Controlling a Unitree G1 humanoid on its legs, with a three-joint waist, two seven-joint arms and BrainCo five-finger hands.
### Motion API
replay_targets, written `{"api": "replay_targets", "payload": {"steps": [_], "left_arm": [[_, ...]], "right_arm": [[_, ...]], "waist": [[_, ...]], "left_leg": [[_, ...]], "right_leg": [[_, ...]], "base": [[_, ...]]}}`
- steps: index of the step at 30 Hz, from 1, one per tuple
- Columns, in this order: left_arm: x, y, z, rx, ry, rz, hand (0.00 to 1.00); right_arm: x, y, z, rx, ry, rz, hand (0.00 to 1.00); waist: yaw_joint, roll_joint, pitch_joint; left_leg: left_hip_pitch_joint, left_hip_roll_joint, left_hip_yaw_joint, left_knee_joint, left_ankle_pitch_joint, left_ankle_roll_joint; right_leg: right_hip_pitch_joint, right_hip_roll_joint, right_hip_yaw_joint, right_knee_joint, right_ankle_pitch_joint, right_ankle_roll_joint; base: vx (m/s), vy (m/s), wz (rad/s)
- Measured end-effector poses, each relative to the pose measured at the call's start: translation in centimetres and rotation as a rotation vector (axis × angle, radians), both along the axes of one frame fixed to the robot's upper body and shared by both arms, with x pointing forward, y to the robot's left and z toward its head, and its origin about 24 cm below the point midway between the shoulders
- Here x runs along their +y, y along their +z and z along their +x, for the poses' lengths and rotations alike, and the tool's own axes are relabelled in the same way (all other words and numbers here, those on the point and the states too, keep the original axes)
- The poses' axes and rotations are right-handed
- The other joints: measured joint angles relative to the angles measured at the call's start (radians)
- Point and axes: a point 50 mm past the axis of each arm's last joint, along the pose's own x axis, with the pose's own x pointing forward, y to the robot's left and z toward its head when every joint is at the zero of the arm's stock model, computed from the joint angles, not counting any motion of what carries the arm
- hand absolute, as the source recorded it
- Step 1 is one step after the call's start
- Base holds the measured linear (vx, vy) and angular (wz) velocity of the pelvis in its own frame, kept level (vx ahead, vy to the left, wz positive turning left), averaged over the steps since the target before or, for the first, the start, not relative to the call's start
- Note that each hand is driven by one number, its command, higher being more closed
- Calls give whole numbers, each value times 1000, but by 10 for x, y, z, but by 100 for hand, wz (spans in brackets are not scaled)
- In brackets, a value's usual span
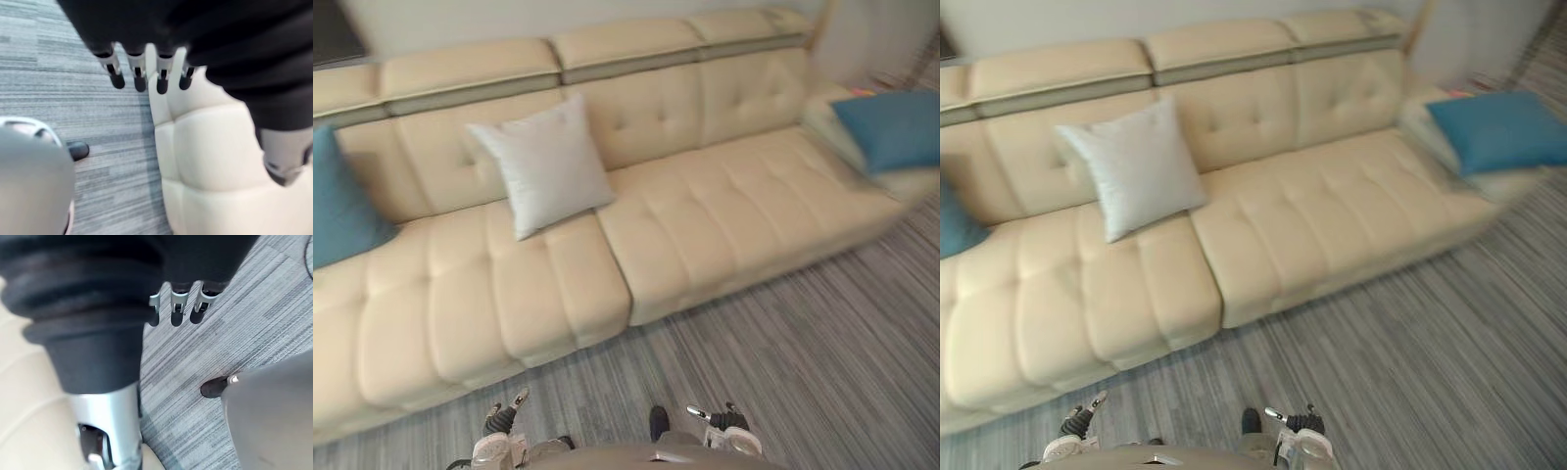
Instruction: Pick up cushions and gather them together orderly.
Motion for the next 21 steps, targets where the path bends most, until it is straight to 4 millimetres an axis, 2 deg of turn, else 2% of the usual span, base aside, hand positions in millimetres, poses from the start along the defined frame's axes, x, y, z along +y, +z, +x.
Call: {"api": "replay_targets", "payload": {"steps": [1,2,3,4,6,7,8,11,12,13,14,15,16,17,18,21], "left_arm": [[-1,1,4,-7,-16,3,0],[-1,1,6,-10,-18,4,0],[-3,2,11,-18,-26,1,0],[-8,2,11,-18,-45,-5,0],[-5,2,9,-9,-68,8,0],[-3,1,7,1,-87,18,0],[-5,2,10,0,-110,23,0],[-16,1,13,-3,-162,4,0],[-24,-1,12,5,-189,-14,0],[-27,-1,13,9,-207,-19,0],[-28,-1,14,11,-221,-18,0],[-28,0,18,6,-233,-15,0],[-27,0,20,3,-240,-10,0],[-26,1,21,-3,-244,-6,0],[-25,3,25,-22,-246,1,0],[-28,5,29,-45,-241,-3,0]], "right_arm": [[1,0,2,-3,3,1,0],[1,1,3,-5,7,2,0],[-2,1,4,0,3,-4,0],[-6,1,4,5,1,-9,0],[-9,4,11,-6,12,-22,0],[-9,3,9,0,14,-25,0],[-12,2,6,19,15,-31,0],[-21,5,12,9,27,-55,0],[-26,6,13,13,37,-72,0],[-28,7,13,11,32,-75,0],[-28,7,13,12,32,-78,0],[-29,7,13,13,31,-80,0],[-28,7,13,15,33,-79,0],[-23,5,13,18,50,-70,0],[-19,4,13,28,61,-65,0],[-22,3,12,46,48,-74,0]], "waist": [[-2,-9,9],[1,-1,21],[-13,11,32],[-15,36,44],[-16,45,46],[-17,40,44],[-15,36,45],[-17,81,55],[-11,98,53],[-20,109,51],[-29,111,49],[-31,114,47],[-30,104,51],[-25,78,61],[-7,69,64],[7,87,85]], "left_leg": [[0,6,52,10,-13,-1],[-3,20,98,20,-24,-4],[4,40,164,32,-29,-3],[21,74,244,35,-29,-3],[41,97,333,46,-26,-8],[53,96,366,51,-24,-13],[75,86,367,49,-25,-31],[93,90,355,34,-18,-44],[100,91,331,12,-19,-45],[105,95,310,1,-19,-45],[114,102,301,0,-15,-47],[116,126,295,53,-15,-64],[104,142,289,101,-19,-70],[53,184,246,246,-27,-57],[-48,195,60,416,-84,-31],[-128,144,-143,507,-165,-39]], "right_leg": [[-21,6,-21,-14,24,-10],[-29,4,-77,-26,6,-47],[-37,-12,-204,-16,-40,-102],[-61,-44,-401,49,-89,-126],[-76,-89,-653,170,-146,-133],[-63,-113,-761,209,-167,-147],[-45,-108,-788,201,-140,-114],[-61,-60,-693,176,-135,-112],[-77,-27,-651,154,-140,-103],[-79,-6,-634,140,-140,-101],[-76,13,-621,132,-143,-103],[-76,28,-601,134,-153,-107],[-75,31,-593,135,-155,-108],[-72,41,-552,130,-154,-107],[-69,59,-499,115,-151,-109],[-26,96,-425,90,-154,-119]], "base": [[-97,-39,-142],[-130,-62,-151],[-111,-46,-178],[-88,-42,-186],[15,-43,-154],[117,-148,-148],[128,-172,-126],[65,-135,-106],[67,-123,-110],[78,-139,-102],[79,-89,-58],[55,-58,-40],[52,-60,-51],[48,-92,-78],[45,-84,-89],[51,-14,-77]]}}
